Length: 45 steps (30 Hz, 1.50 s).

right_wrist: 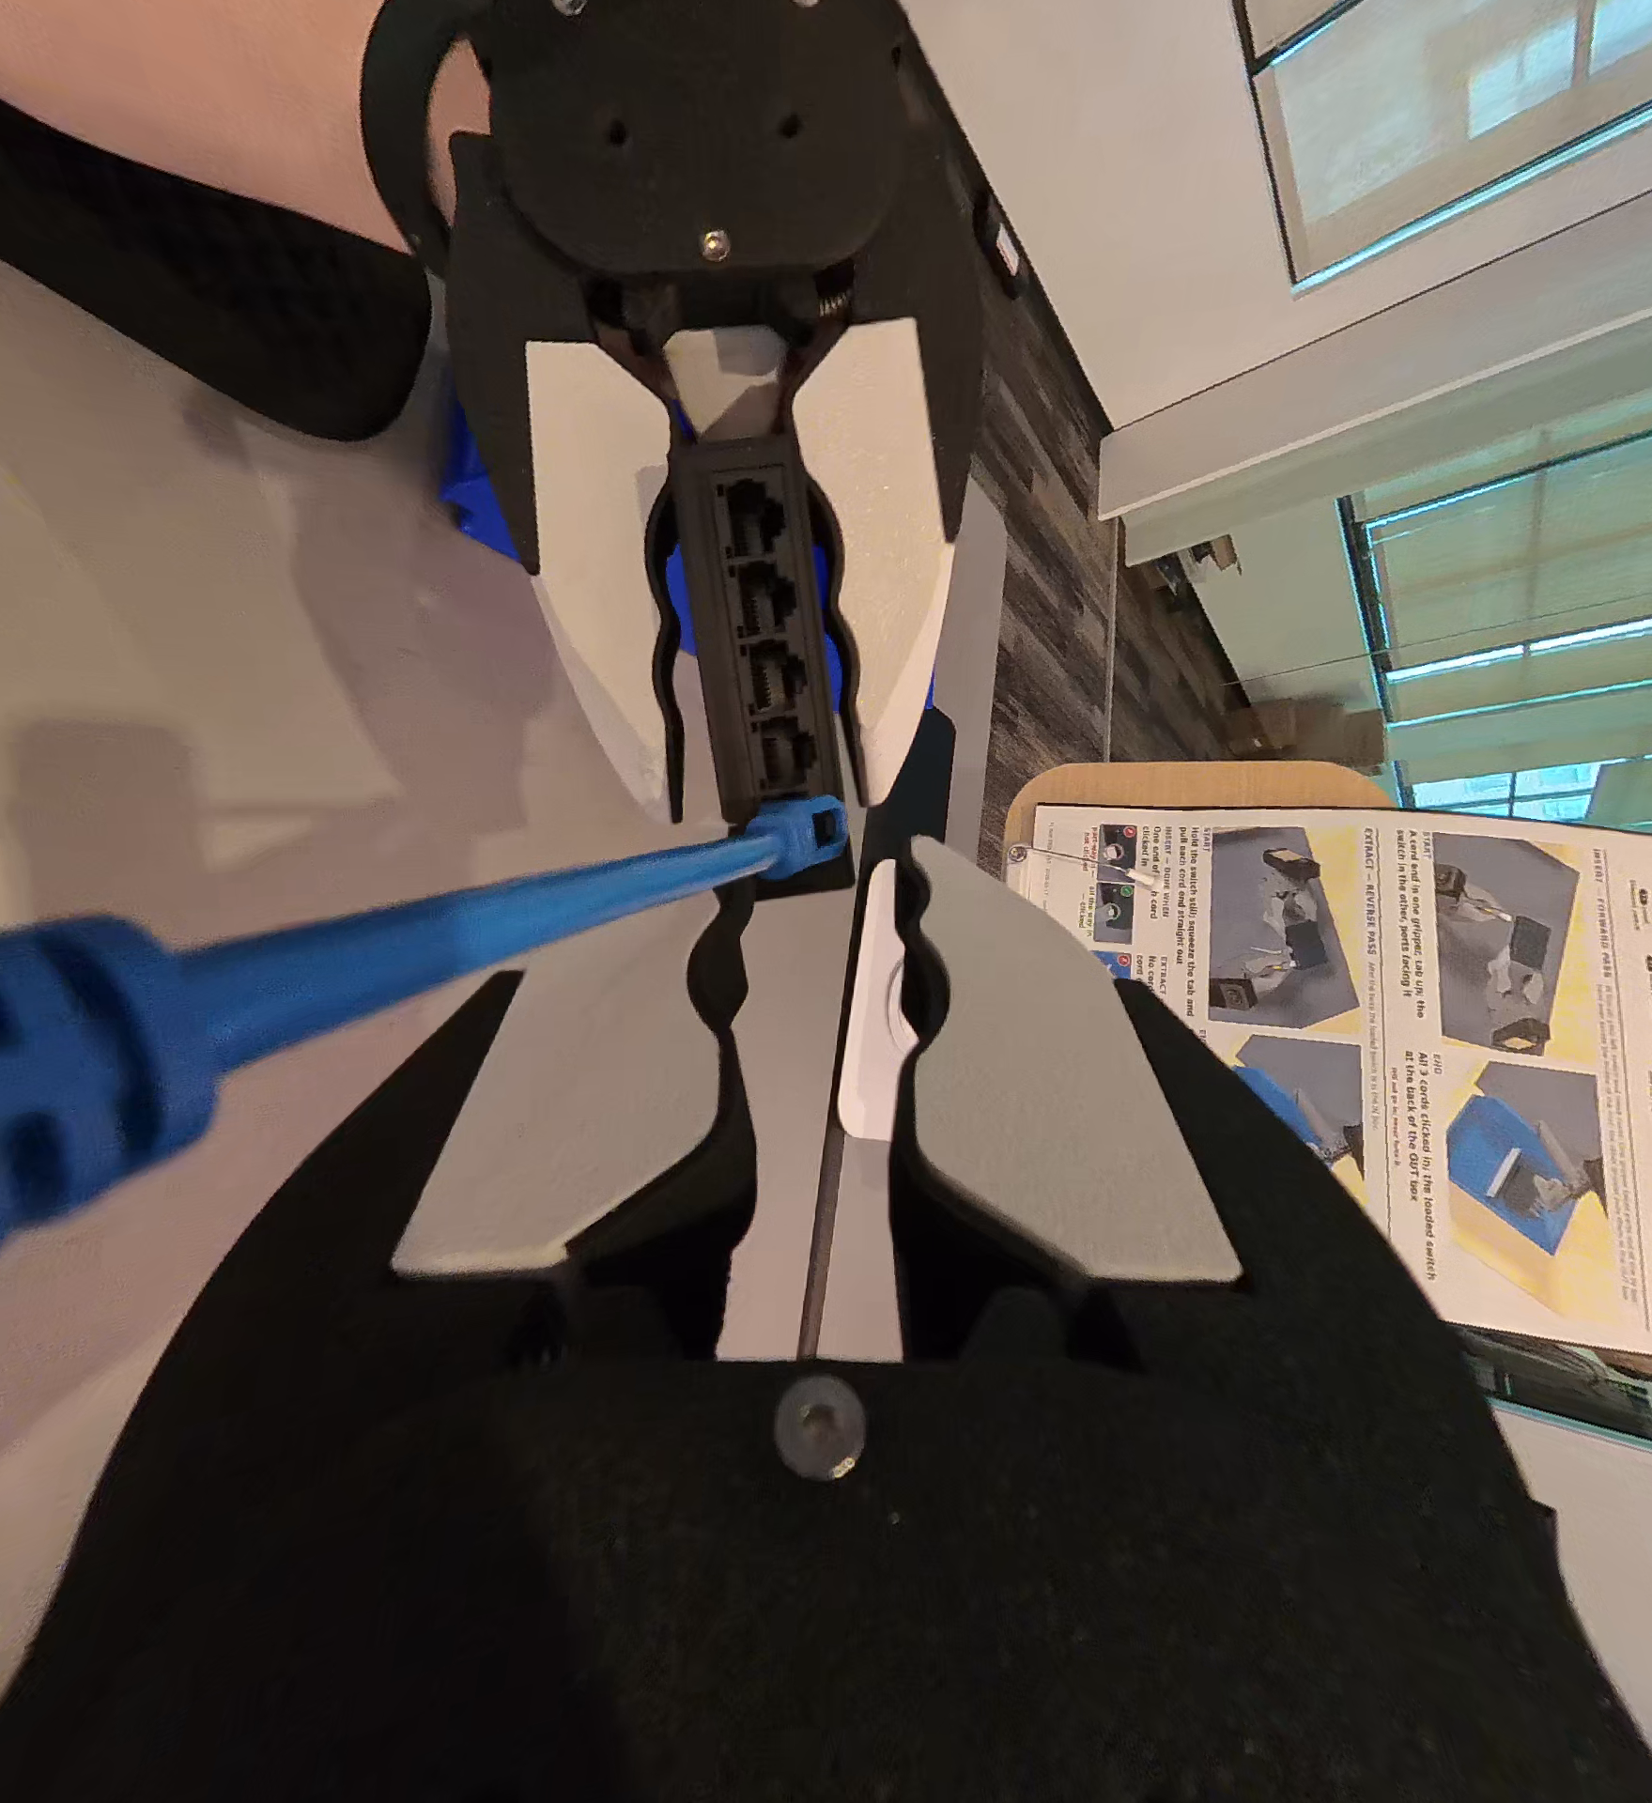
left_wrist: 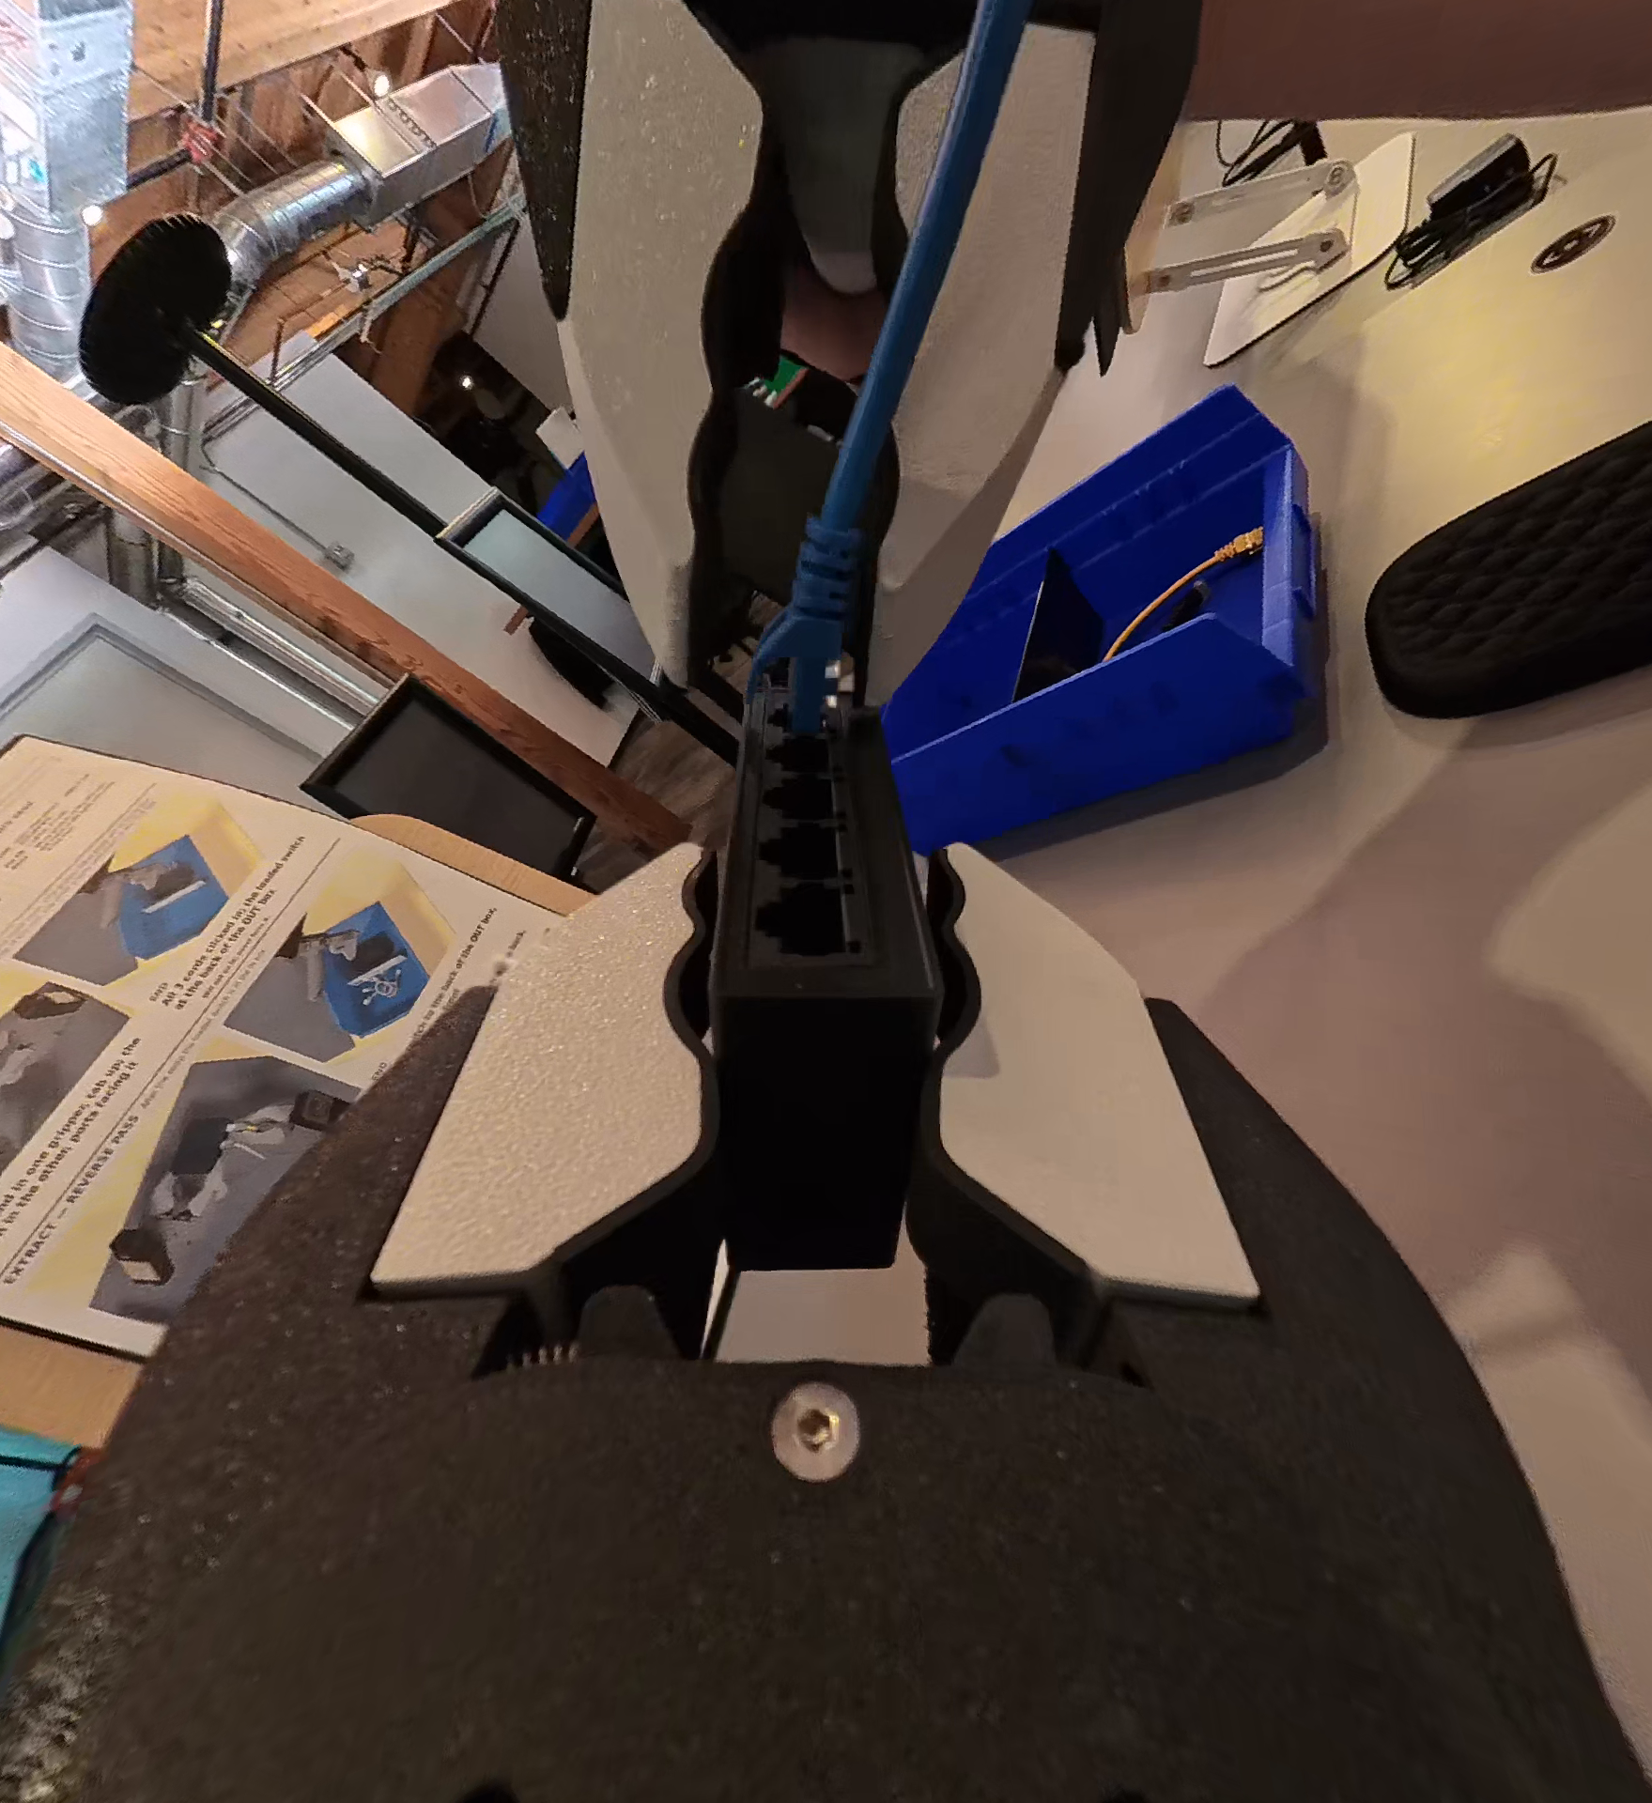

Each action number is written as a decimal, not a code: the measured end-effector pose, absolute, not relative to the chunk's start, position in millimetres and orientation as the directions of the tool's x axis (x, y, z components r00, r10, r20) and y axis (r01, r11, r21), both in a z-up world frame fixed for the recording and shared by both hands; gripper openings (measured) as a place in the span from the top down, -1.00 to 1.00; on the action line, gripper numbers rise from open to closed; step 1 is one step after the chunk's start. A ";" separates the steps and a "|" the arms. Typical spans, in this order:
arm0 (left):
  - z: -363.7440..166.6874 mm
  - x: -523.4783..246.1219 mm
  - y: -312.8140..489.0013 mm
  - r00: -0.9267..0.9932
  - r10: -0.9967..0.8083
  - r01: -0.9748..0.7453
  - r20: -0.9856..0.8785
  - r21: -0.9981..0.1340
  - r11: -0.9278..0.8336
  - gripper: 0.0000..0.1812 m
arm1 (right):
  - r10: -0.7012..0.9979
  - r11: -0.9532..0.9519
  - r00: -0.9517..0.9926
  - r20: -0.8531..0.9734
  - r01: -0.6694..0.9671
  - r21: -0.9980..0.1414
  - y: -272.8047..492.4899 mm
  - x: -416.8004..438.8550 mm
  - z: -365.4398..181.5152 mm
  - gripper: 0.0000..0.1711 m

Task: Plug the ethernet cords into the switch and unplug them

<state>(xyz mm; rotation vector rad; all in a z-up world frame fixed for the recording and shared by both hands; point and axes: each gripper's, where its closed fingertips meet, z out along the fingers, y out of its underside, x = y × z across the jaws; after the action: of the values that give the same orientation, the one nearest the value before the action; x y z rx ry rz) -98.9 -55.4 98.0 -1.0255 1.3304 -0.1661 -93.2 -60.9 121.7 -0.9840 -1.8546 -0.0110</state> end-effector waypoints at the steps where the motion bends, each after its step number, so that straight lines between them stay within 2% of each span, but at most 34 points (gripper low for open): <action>1: 99.2 -99.4 -55.5 0.299 -0.623 -0.440 -0.723 -0.684 0.582 0.54 | 0.616 0.675 -0.193 0.764 0.629 -0.385 -61.6 -91.8 119.7 0.68; 8: 102.3 -103.7 -53.1 0.312 -0.582 -0.480 -0.751 -0.654 0.586 0.54 | 0.535 0.713 -0.288 0.794 0.659 -0.241 -62.3 -88.3 127.6 0.68; 16: 105.2 -105.9 -51.8 0.333 -0.576 -0.499 -0.747 -0.658 0.565 0.54 | 0.478 0.735 -0.374 0.795 0.665 -0.129 -63.8 -90.2 129.4 0.80; 20: 107.0 -105.3 -54.3 0.333 -0.590 -0.485 -0.736 -0.670 0.563 0.54 | 0.459 0.753 -0.347 0.818 0.640 -0.152 -66.2 -93.5 135.4 0.80; 21: 107.0 -104.7 -54.9 0.331 -0.589 -0.484 -0.737 -0.669 0.564 0.54 | 0.464 0.757 -0.355 0.812 0.635 -0.155 -67.1 -93.3 134.1 0.75; 26: 106.8 -102.7 -56.5 0.327 -0.584 -0.486 -0.743 -0.662 0.570 0.54 | 0.520 0.758 -0.375 0.767 0.616 -0.213 -72.6 -94.7 128.4 0.76; 45: 114.0 -100.7 -65.3 0.327 -0.570 -0.455 -0.753 -0.655 0.604 0.56 | 0.498 0.766 -0.360 0.789 0.610 -0.204 -65.8 -98.1 118.9 0.79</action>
<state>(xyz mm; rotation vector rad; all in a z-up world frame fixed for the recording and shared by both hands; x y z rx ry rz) -100.7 -65.3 114.0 -0.9932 1.2965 -0.0948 -98.1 -65.8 118.9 -0.8309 -2.0295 -0.1523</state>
